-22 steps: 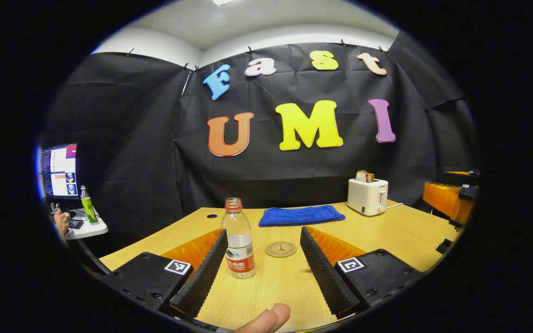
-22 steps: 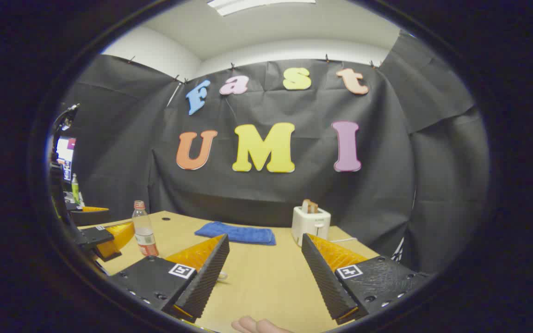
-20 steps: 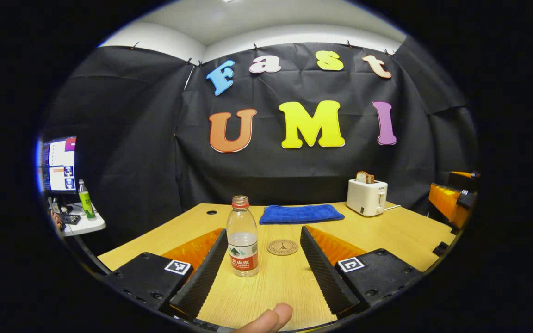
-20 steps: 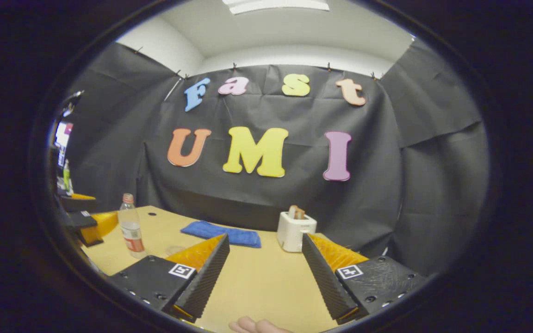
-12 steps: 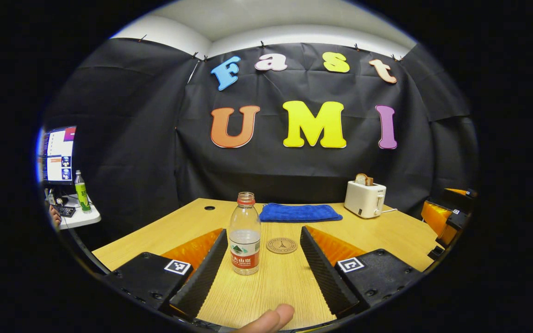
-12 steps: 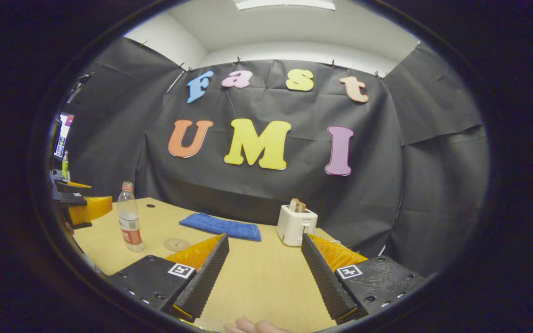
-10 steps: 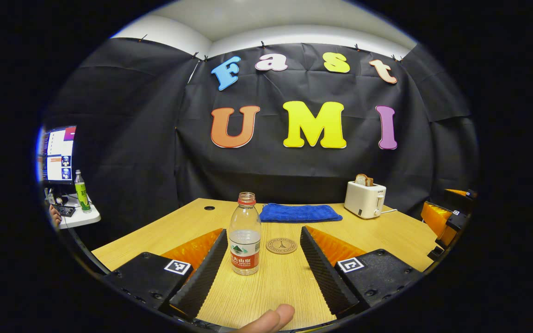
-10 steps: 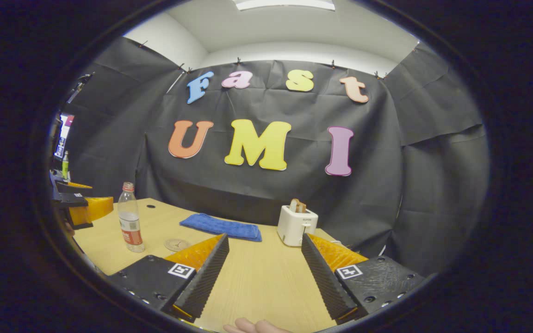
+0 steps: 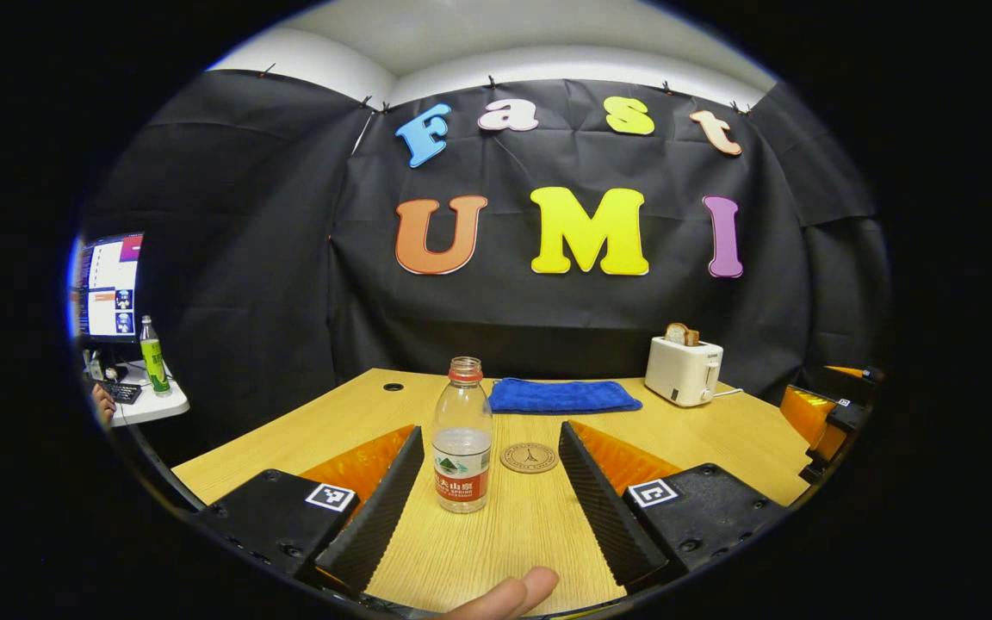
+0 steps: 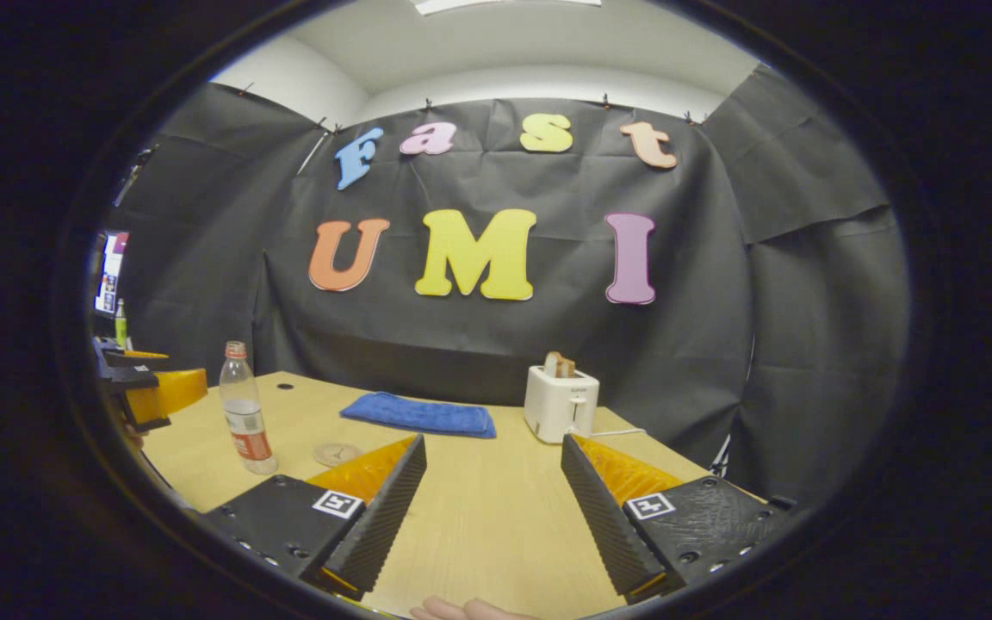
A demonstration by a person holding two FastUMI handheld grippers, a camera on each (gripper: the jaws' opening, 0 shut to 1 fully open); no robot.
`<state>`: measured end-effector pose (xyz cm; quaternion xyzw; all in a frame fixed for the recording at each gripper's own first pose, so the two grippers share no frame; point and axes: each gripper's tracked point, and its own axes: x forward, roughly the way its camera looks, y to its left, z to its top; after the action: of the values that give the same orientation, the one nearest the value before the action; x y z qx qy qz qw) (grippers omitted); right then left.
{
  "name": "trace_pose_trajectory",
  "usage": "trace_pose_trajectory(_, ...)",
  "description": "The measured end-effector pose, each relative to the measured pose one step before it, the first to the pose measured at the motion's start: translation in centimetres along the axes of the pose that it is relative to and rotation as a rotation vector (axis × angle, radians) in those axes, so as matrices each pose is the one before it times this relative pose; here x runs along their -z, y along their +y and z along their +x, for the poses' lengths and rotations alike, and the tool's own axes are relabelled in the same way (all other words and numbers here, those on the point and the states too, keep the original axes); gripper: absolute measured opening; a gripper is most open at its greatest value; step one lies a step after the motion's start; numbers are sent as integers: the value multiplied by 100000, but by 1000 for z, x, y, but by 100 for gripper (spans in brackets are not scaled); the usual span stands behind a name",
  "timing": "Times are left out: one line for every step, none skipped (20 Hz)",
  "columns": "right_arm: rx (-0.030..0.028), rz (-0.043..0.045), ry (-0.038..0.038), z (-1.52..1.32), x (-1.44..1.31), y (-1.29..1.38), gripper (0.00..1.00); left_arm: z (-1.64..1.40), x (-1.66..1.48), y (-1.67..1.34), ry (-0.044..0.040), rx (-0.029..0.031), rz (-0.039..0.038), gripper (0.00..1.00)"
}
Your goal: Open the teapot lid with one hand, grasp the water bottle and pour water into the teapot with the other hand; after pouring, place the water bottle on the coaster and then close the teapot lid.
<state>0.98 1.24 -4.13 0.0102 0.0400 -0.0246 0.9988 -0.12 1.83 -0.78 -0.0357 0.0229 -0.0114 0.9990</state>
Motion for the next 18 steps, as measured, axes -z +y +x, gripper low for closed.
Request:
trace_pose_trajectory(546, 212, 232, 110, 124, -106, 97, 24, 138, -16, 221, 87, 212, 99)
trace_pose_trajectory(465, -57, 402, 68, 112, -48, 95, 72, 80, 147, 261, -136, 175, 99)
trace_pose_trajectory(570, 101, 274, 130, 95, -230, 95, -12, 35, 230, 24, -357, -75, 99)
trace_pose_trajectory(246, 179, 90, 104, -7, -91, 95, 113, 22, 109, -140, -75, -171, 99)
trace_pose_trajectory(199, 25, 4, 65, -16, -17, 95, 263, 54, -77, 360, 82, 239, 99)
trace_pose_trajectory(218, 174, -545, 3, -126, -155, 95, 100, 81, 84, -77, -271, 231, 99)
trace_pose_trajectory(265, 84, -385, 11, -63, -139, 95, -19, -65, 271, -113, -493, 2, 99)
trace_pose_trajectory(283, 177, 131, 153, -13, -43, 95, 87, 64, -22, 45, -102, -112, 99)
trace_pose_trajectory(-129, 283, 579, -34, 376, 24, 97, 30, 102, 10, 179, 385, 18, 99)
trace_pose_trajectory(-616, 178, 665, 112, 258, 209, 97, 32, 19, 40, -320, 6, 35, 99)
trace_pose_trajectory(-396, -205, 846, 186, 346, 228, 95, 128, -134, 168, -409, -343, 52, 99)
trace_pose_trajectory(-166, -311, 587, 70, 320, 215, 93, 104, -22, 115, -97, 70, 45, 99)
trace_pose_trajectory(-286, -440, 430, 196, 263, 221, 95, -10, 75, -40, -204, 388, -58, 99)
trace_pose_trajectory(-439, -709, 483, 160, 264, 354, 97, 55, -14, -29, -101, 282, -113, 99)
trace_pose_trajectory(-266, -259, -151, 87, 108, 264, 97, 102, 156, 58, 310, 0, -83, 99)
trace_pose_trajectory(-465, 104, -261, 191, 57, 256, 97, 171, 186, 136, 603, -242, -36, 99)
trace_pose_trajectory(-874, 253, -961, 395, 194, 568, 97, 113, 334, 211, 738, -337, -130, 99)
trace_pose_trajectory(-312, 76, -302, 490, 269, 302, 95, 150, 147, 73, 582, -220, -133, 99)
